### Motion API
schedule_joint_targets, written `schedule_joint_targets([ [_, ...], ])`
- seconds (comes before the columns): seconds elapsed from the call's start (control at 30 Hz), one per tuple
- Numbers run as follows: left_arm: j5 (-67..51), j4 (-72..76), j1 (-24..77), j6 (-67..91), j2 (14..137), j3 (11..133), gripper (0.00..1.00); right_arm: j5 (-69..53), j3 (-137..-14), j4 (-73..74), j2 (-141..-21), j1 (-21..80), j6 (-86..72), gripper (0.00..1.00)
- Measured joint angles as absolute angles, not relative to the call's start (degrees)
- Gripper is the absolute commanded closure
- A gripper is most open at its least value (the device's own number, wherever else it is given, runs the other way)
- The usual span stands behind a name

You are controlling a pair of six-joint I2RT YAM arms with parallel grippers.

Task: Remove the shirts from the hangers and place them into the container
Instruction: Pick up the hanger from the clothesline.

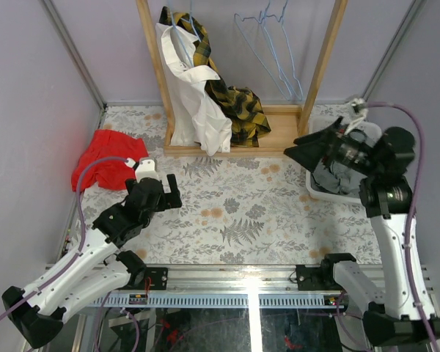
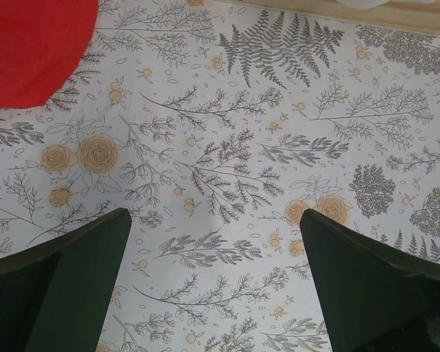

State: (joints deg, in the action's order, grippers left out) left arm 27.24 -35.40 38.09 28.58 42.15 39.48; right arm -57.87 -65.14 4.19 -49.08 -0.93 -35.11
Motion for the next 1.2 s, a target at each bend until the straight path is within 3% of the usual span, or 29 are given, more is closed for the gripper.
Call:
schedule_joint_targets([
  [0.23, 27.24, -35.4, 38.09, 28.73, 42.06, 39.48, 0.0, -43.2, -68.05, 19.35, -60.55, 22.22, -24.1, 0.16],
  [0.5, 27.44, -35.48, 38.09, 29.39, 42.09, 39.48, 0.0, -20.34, -70.35, 23.9, -65.76, 33.71, -17.58, 0.18],
  [0.93, 27.81, -35.53, 38.09, 29.89, 42.26, 39.51, 0.0, 8.16, -76.9, 7.14, -74.94, 42.13, -6.26, 0.15],
  [1.2, 28.42, -35.53, 38.09, 30.09, 42.26, 39.51, 0.0, 14.94, -92.58, 4.91, -88.75, 42.17, -5.17, 0.14],
])
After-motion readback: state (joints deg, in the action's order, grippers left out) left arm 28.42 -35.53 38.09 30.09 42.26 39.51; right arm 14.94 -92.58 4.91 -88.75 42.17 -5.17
